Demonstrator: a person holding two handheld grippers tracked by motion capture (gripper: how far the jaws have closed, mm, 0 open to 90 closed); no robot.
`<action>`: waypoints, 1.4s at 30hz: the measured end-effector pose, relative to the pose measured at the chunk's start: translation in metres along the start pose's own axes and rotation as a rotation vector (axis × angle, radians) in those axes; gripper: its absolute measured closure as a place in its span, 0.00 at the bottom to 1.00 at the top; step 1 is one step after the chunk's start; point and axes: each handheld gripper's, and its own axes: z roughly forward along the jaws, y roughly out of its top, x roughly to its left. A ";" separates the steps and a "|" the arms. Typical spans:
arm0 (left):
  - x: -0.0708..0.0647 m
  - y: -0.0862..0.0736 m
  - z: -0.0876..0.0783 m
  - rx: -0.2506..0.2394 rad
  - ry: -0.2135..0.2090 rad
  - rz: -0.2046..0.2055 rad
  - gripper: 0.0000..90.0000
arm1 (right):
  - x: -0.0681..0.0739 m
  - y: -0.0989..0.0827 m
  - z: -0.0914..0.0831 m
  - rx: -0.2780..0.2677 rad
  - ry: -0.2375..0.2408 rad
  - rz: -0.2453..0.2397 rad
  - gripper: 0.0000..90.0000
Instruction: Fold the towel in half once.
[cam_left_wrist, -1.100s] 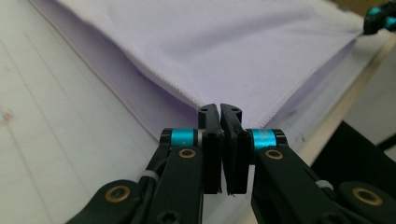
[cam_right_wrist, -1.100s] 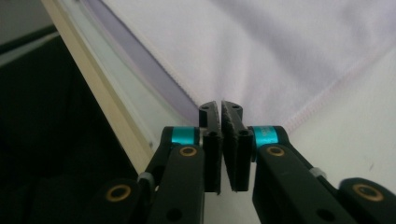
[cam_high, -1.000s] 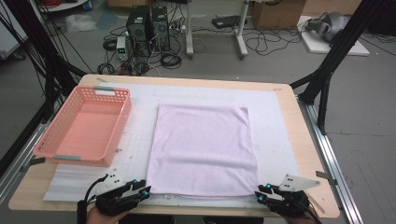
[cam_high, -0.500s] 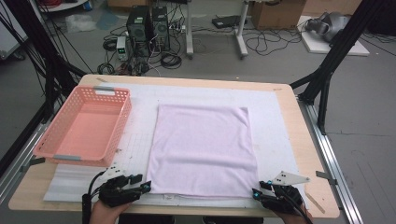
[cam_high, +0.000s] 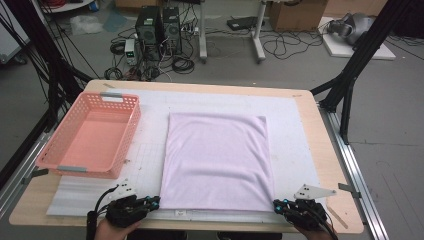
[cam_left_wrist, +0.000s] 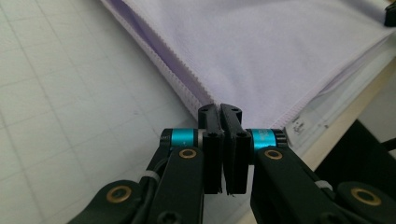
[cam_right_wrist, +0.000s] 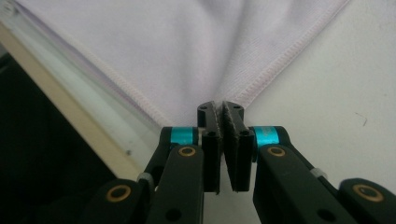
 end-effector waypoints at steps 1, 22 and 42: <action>0.001 0.000 -0.003 0.001 -0.010 0.001 0.97 | 0.002 0.000 -0.004 -0.007 0.005 0.002 0.96; 0.011 0.009 -0.009 -0.107 0.011 -0.022 0.54 | -0.005 0.007 -0.013 -0.142 -0.157 0.108 0.62; 0.027 0.033 0.025 -0.102 0.068 -0.022 0.51 | -0.030 0.036 0.023 -0.155 -0.220 0.093 0.58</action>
